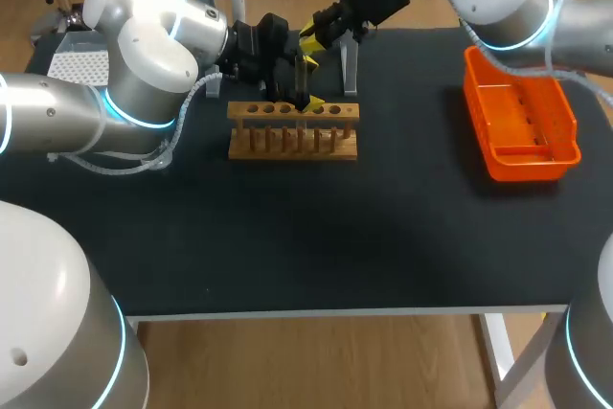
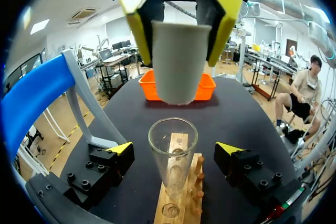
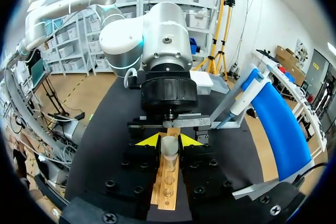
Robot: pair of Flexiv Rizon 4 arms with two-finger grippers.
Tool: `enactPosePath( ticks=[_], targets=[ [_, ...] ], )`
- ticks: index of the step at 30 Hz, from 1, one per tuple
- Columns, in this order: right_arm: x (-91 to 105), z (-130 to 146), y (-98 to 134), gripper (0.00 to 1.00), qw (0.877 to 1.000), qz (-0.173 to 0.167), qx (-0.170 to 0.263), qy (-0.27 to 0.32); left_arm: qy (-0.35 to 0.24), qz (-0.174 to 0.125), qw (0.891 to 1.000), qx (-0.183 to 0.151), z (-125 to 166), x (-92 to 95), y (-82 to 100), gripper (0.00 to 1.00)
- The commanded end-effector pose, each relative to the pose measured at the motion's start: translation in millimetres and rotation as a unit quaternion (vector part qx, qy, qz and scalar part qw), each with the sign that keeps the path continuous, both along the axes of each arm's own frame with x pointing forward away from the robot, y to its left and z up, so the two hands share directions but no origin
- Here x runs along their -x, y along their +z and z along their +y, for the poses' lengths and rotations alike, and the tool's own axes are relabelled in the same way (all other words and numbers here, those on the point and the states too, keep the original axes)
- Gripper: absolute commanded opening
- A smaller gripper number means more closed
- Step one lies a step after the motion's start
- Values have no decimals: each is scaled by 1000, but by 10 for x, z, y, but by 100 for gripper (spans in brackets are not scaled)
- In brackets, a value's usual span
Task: Invert the test tube, pick up the pipette, mount the tip to pipette, aspirate from beaker and dispense into the tube, eject the tip, return the pipette, and cap with the stopper.
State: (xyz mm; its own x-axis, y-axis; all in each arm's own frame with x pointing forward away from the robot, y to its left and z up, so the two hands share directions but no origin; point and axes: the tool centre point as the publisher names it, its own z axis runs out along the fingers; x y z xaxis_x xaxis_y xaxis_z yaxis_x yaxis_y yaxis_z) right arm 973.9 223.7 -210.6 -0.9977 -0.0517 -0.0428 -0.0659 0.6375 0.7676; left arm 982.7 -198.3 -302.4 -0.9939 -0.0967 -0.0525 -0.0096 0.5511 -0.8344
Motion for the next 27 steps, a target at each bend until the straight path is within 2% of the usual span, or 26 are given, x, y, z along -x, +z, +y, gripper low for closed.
enactPosePath(
  ticks=[1,27],
  targets=[
    [-26,6,-4,0,1000,3,4,2,0,1,1000,-1,-7,-4,0,100],
    [-10,20,-48,0,1000,5,3,5,11,-3,1000,-7,82,7,15,100]
  ],
)
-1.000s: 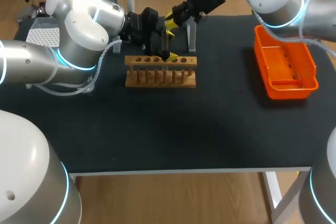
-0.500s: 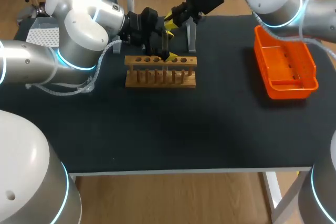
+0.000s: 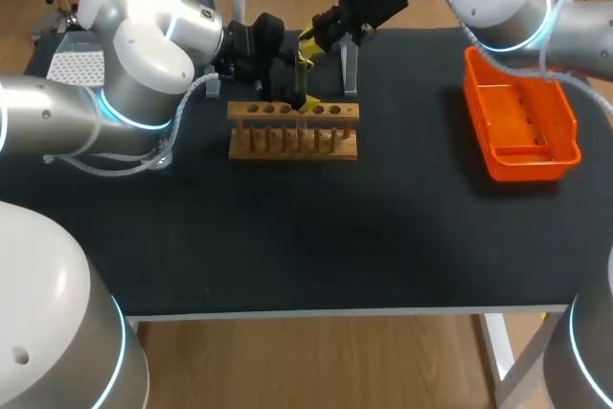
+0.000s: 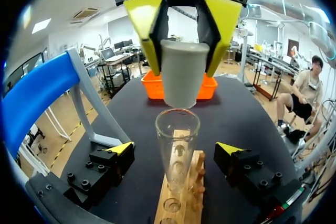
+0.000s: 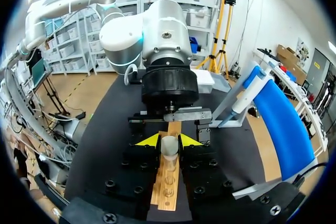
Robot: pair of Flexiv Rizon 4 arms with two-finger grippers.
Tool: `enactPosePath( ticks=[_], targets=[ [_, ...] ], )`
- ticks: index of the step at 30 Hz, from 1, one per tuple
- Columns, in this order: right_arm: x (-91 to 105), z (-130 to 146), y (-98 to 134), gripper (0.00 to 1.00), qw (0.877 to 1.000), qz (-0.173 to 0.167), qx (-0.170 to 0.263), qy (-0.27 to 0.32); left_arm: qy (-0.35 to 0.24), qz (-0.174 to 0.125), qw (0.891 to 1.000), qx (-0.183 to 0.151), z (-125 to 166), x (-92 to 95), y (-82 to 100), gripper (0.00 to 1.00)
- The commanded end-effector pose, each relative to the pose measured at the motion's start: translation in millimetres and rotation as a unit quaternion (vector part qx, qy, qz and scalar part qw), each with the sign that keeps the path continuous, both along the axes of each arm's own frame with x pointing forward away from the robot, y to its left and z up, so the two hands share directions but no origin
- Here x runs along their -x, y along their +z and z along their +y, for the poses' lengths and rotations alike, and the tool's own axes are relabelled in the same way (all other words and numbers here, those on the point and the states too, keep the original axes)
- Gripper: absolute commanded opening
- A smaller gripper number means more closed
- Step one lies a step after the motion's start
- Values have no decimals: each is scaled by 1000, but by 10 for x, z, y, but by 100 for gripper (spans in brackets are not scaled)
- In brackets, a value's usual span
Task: Invert the test tube, pick up the pipette, mount the tip to pipette, aspirate from beaker and dispense into the tube, eject the tip, return the pipette, and cap with the stopper.
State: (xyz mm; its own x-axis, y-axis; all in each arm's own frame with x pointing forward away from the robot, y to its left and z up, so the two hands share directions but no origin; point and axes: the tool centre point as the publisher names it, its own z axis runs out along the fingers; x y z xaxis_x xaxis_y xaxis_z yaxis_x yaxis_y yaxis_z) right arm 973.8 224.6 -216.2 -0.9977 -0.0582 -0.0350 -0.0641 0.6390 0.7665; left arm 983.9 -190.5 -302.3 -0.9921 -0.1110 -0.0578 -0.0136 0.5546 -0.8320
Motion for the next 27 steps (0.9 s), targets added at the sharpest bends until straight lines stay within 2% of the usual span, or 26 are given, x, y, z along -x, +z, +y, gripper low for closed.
enactPosePath(
  ticks=[1,27],
  targets=[
    [-10,15,9,0,1000,1,2,2,3,0,1000,-5,3,19,14,100],
    [27,62,-87,0,1000,10,5,4,3,0,1000,-5,3,19,14,100]
  ],
)
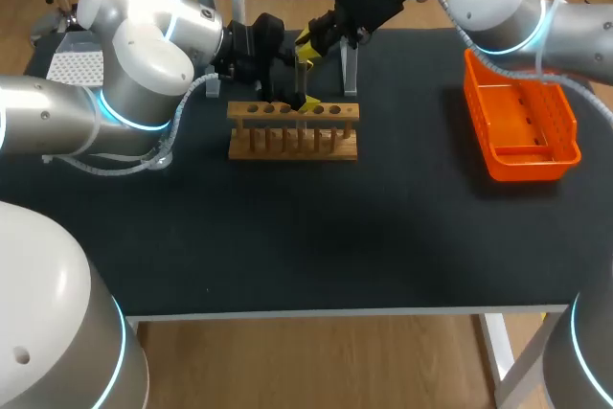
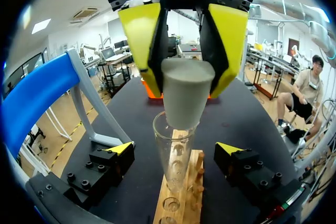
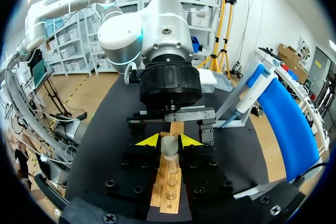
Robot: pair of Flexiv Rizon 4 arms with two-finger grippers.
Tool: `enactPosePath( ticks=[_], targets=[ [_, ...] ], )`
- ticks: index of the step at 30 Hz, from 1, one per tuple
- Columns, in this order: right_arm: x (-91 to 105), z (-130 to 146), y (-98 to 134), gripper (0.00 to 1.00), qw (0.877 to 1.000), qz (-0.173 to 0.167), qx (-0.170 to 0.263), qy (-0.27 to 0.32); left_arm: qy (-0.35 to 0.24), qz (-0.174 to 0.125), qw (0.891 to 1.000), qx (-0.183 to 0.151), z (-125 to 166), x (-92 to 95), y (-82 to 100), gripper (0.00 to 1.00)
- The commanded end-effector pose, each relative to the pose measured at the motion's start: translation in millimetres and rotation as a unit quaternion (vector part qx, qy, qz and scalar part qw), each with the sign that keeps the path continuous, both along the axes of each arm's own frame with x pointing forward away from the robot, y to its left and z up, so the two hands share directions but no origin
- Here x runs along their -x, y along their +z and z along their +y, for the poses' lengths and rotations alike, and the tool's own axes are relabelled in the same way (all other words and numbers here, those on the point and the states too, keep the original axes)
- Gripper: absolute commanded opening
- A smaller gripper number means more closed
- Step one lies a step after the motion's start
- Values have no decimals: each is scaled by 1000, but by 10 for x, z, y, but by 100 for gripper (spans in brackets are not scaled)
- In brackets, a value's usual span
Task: Invert the test tube, pick up the pipette, mount the tip to pipette, aspirate from beaker and dispense into the tube, eject the tip, return the pipette, and cap with the stopper.
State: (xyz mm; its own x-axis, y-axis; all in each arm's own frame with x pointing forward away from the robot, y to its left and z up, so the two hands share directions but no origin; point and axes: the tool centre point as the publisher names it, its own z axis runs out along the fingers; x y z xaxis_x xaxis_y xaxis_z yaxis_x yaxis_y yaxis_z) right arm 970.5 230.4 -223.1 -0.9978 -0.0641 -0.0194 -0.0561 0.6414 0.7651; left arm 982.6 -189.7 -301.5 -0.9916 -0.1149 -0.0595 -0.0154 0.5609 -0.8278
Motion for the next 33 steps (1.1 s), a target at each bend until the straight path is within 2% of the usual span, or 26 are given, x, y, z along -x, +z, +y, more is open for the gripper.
enactPosePath(
  ticks=[1,20,33],
  targets=[
    [-5,4,-22,0,1000,2,4,1,1,0,1000,-1,-4,6,6,100],
    [-17,6,71,0,1000,-6,-8,-2,1,0,1000,-1,-4,6,6,100],
    [-21,27,29,0,1000,-4,-6,-1,1,0,1000,-1,-4,6,6,100]
  ],
)
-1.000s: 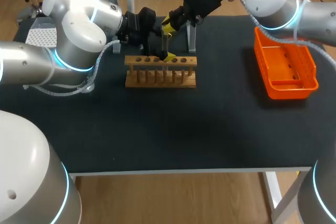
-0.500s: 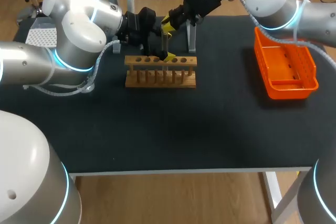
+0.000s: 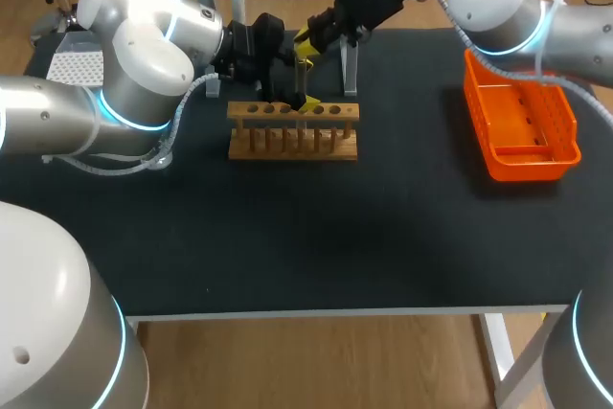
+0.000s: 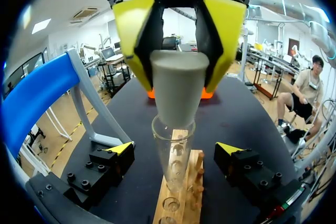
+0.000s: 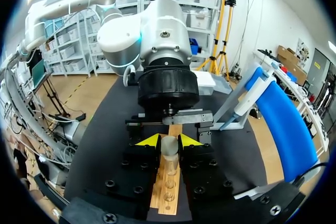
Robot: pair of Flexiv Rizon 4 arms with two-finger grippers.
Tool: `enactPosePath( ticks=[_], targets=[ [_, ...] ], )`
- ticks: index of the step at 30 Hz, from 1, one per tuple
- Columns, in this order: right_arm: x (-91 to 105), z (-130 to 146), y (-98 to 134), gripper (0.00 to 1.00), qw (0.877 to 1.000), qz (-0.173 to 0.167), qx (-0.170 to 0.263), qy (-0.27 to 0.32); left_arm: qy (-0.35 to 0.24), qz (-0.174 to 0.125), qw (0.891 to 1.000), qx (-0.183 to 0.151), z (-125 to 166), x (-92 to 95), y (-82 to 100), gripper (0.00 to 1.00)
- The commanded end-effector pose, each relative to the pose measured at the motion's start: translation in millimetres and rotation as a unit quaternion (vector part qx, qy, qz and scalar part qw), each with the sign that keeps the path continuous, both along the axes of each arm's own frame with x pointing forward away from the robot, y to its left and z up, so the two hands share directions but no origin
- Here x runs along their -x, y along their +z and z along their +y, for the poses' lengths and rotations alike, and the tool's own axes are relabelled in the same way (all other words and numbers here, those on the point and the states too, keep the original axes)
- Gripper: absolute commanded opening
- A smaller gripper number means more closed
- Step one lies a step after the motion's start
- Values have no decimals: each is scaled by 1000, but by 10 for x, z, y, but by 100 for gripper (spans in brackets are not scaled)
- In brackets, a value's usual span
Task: Invert the test tube, pick up the pipette, mount the tip to pipette, aspirate from beaker and dispense into the tube, eject the tip, return the pipette, and cap with the stopper.
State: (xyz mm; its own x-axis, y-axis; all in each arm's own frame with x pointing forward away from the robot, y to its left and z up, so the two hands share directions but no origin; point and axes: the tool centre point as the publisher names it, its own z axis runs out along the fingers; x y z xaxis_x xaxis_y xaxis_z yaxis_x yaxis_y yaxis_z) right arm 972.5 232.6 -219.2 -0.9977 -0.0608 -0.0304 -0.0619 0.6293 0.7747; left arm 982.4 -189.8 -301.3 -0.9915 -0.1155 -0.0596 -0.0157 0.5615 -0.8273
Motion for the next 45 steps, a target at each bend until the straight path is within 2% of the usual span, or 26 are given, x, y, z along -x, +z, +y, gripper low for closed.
enactPosePath(
  ticks=[1,17,31,45],
  targets=[
    [-2,6,-12,0,1000,1,2,0,1,0,1000,0,-3,4,4,100],
    [-5,-4,-96,0,1000,8,5,0,1,0,1000,0,-3,4,4,100],
    [-49,-21,5,0,1000,0,-9,-4,1,0,1000,0,-3,4,4,100],
    [-28,17,-64,0,1000,4,-5,-1,1,0,1000,0,-3,4,4,100]
  ],
)
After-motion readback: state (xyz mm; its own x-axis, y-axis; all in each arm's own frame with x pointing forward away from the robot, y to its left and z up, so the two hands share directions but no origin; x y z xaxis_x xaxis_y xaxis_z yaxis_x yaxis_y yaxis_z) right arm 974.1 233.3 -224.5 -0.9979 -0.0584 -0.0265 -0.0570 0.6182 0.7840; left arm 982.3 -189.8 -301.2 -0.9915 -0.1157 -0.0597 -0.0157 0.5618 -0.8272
